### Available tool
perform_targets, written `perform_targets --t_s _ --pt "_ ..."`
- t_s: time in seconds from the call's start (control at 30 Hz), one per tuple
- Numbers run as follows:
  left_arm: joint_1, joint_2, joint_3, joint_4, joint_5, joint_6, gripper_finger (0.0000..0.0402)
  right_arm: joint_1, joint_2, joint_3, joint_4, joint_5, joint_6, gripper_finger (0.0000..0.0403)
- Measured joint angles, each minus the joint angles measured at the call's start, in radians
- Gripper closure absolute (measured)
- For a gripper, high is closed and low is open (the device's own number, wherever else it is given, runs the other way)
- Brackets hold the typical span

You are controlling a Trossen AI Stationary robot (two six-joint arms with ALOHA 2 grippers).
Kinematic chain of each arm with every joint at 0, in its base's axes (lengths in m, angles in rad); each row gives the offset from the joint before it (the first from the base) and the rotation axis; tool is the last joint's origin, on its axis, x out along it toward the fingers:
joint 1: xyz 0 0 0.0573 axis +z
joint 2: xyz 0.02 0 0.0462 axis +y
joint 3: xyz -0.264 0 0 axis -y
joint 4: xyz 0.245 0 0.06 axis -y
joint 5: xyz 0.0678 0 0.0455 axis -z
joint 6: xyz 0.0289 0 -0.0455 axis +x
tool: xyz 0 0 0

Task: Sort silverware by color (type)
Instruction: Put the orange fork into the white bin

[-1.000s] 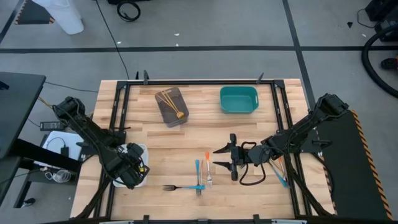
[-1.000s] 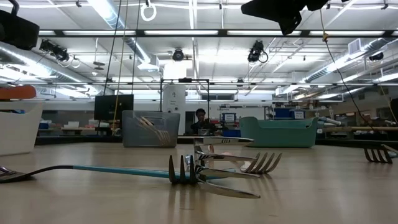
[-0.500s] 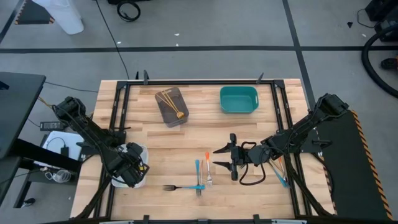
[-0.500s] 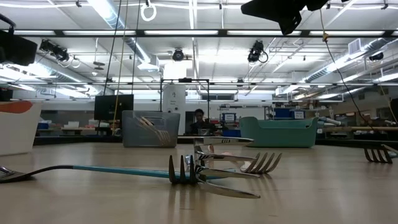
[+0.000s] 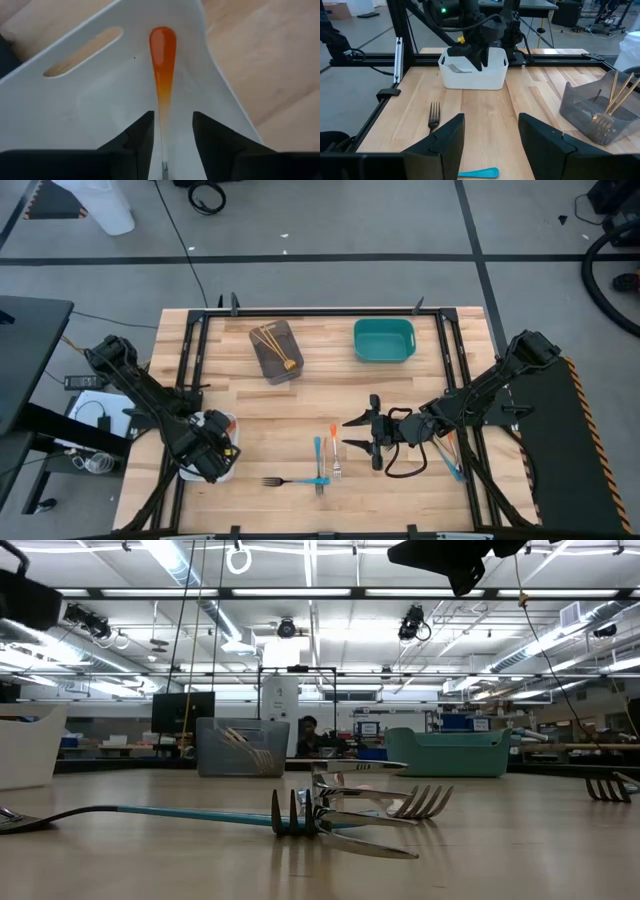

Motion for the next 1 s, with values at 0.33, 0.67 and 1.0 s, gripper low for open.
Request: perform_targets --t_s 0.33,0.67,1.0 --pt "0.069 0.0 0.129 -0.049 0.04 0.139 0.0258 -0.001 0.0 0.0 0.0 0.0 0.0 0.0206" --pt "0.221 0.0 0.157 0.055 0.067 0.376 0.0258 -0.002 0.0 0.0 0.0 0.002 0.001 0.0206" --pt "0.342 0.078 0.158 0.242 0.122 0.624 0.0258 -0.001 0.0 0.0 -0.016 0.001 0.03 0.0206"
